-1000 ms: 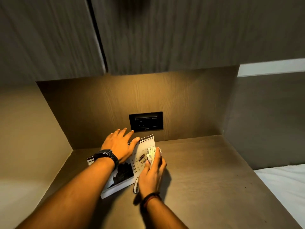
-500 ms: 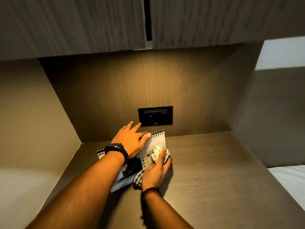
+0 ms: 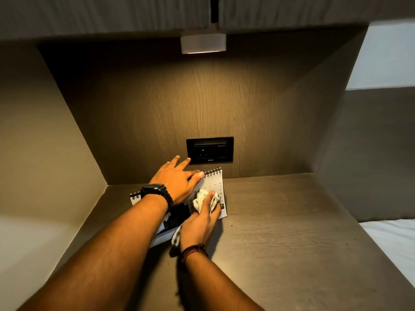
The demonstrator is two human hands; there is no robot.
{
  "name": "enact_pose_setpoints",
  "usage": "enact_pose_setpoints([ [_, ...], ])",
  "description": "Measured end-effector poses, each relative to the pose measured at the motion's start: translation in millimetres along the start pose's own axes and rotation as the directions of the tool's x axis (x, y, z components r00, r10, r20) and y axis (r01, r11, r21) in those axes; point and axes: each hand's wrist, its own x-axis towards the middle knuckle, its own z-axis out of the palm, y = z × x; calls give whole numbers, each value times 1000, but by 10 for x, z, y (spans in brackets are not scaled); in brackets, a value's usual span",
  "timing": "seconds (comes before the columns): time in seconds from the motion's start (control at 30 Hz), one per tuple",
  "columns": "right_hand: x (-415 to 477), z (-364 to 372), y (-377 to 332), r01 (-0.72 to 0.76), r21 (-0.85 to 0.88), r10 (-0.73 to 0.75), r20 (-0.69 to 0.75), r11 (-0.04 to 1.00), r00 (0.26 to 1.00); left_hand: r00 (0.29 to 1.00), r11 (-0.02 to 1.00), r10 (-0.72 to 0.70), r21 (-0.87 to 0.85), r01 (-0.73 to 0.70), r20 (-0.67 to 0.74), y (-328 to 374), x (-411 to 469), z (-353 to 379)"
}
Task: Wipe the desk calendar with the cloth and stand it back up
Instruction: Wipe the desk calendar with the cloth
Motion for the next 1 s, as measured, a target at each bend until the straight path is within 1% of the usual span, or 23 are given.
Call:
enact_pose_setpoints([
  [0.07, -99, 36, 86, 48, -69, -45, 57, 996, 997, 1000, 1000, -2, 6, 2, -11, -8, 9, 17],
  [0.13, -119, 9, 164, 53, -86, -47, 74, 995, 996, 1000, 1000, -1, 13, 1, -19, -11, 13, 25],
  [0.23, 3, -57, 89, -32, 27, 32, -1, 999, 999, 1000, 999, 14, 50, -13, -19, -7, 7, 31],
  [0.27, 30, -67, 51, -25, 47, 26, -11, 999, 1000, 1000, 998, 15, 55, -14, -22, -6, 2, 31],
  [0.3, 26, -67, 19, 6, 41, -6, 1, 999, 1000, 999, 998, 17, 59, -16, -28, -7, -1, 31],
  [0.37, -58, -45, 31, 83, -18, -81, 71, 996, 994, 999, 997, 24, 71, -21, -43, -11, -11, 31],
  [0.43, -142, -28, 101, 122, -76, -112, 126, 990, 986, 998, 997, 30, 77, -25, -60, -13, -18, 32],
  [0.5, -125, -47, 108, 63, -40, -59, 105, 997, 993, 997, 997, 33, 77, -28, -74, -2, -22, 34],
  [0.57, -45, -61, 51, -23, 42, 22, 20, 999, 1000, 996, 997, 34, 74, -28, -86, 12, -30, 34],
  [0.6, -31, -58, 23, -35, 58, 35, 3, 998, 999, 995, 997, 34, 74, -27, -93, 12, -37, 34],
  [0.7, -166, 14, 45, 24, 6, -25, 81, 1000, 996, 991, 996, 44, 82, -34, -123, 10, -48, 34],
  [0.77, -236, 49, 108, 40, -14, -39, 109, 999, 993, 989, 996, 52, 82, -41, -135, 10, -53, 30],
  [0.8, -226, 42, 113, 20, 8, -21, 98, 1000, 995, 989, 996, 54, 76, -44, -135, 11, -54, 29],
  [0.9, -78, 8, 45, -82, 124, 87, -41, 989, 995, 990, 997, 62, 59, -54, -129, 16, -57, 33],
  [0.93, -68, 8, 12, -96, 144, 106, -61, 985, 992, 990, 997, 64, 57, -57, -128, 12, -57, 36],
  [1.0, -154, 54, -24, -80, 160, 83, -11, 984, 996, 990, 997, 66, 55, -59, -128, 8, -48, 37],
])
